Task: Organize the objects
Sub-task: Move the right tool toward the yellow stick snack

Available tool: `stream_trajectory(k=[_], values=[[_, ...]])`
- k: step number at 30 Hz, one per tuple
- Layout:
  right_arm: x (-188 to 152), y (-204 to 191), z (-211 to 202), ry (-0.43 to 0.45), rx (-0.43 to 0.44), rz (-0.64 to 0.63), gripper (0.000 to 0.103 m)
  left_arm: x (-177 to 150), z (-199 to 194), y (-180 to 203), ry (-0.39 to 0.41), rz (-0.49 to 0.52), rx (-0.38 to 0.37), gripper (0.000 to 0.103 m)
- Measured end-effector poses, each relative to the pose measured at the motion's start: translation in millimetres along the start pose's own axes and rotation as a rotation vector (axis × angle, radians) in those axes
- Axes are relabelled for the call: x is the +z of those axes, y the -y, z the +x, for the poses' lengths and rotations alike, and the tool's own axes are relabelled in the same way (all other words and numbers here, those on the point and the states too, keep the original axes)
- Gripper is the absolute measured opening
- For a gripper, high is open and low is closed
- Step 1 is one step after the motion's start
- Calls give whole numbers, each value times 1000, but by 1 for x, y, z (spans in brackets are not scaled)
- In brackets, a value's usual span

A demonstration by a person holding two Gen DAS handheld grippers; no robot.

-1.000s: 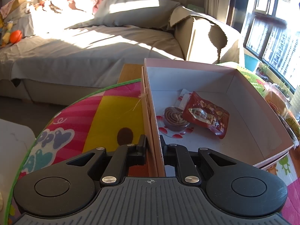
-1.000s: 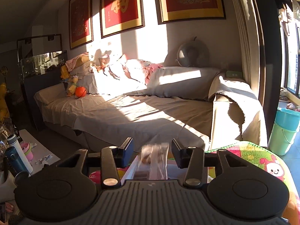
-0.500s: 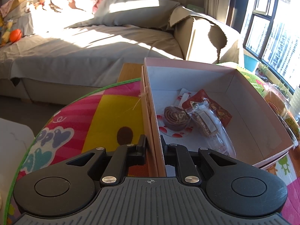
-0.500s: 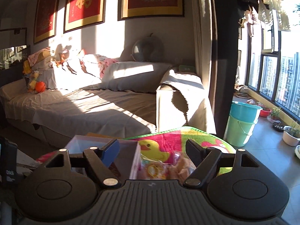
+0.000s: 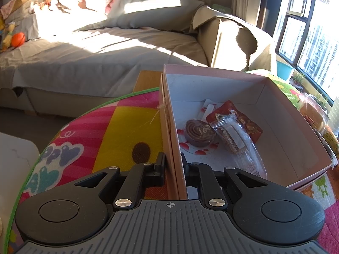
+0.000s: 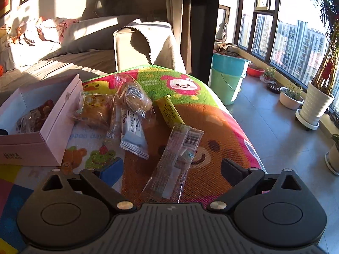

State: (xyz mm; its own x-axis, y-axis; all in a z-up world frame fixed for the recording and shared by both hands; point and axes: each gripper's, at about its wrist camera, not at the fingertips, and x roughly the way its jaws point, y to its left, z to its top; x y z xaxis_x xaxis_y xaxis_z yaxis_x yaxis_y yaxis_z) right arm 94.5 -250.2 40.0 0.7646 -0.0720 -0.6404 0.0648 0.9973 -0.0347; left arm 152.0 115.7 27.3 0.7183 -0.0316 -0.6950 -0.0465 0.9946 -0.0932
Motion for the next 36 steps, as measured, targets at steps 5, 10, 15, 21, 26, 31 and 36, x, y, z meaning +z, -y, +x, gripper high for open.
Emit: stream_trajectory(k=[5, 10, 15, 21, 26, 31, 36], values=[[-1, -3, 12, -4, 4, 2, 98, 0, 0, 0, -2, -2, 0, 14], [8, -3, 18, 0, 14, 19, 98, 0, 0, 0, -2, -2, 0, 14], [7, 2, 28, -23, 12, 49, 98, 0, 0, 0, -2, -1, 0, 14], [-1, 2, 33, -62, 40, 54, 65, 0, 0, 0, -2, -2, 0, 14], [-2, -8, 25, -65, 98, 33, 39, -1, -1, -1, -2, -3, 1, 14], [-4, -22, 14, -75, 181, 7, 38, -1, -1, -1, -2, -3, 0, 14], [5, -27, -4, -34, 254, -27, 41, -1, -1, -1, -2, -3, 0, 14]])
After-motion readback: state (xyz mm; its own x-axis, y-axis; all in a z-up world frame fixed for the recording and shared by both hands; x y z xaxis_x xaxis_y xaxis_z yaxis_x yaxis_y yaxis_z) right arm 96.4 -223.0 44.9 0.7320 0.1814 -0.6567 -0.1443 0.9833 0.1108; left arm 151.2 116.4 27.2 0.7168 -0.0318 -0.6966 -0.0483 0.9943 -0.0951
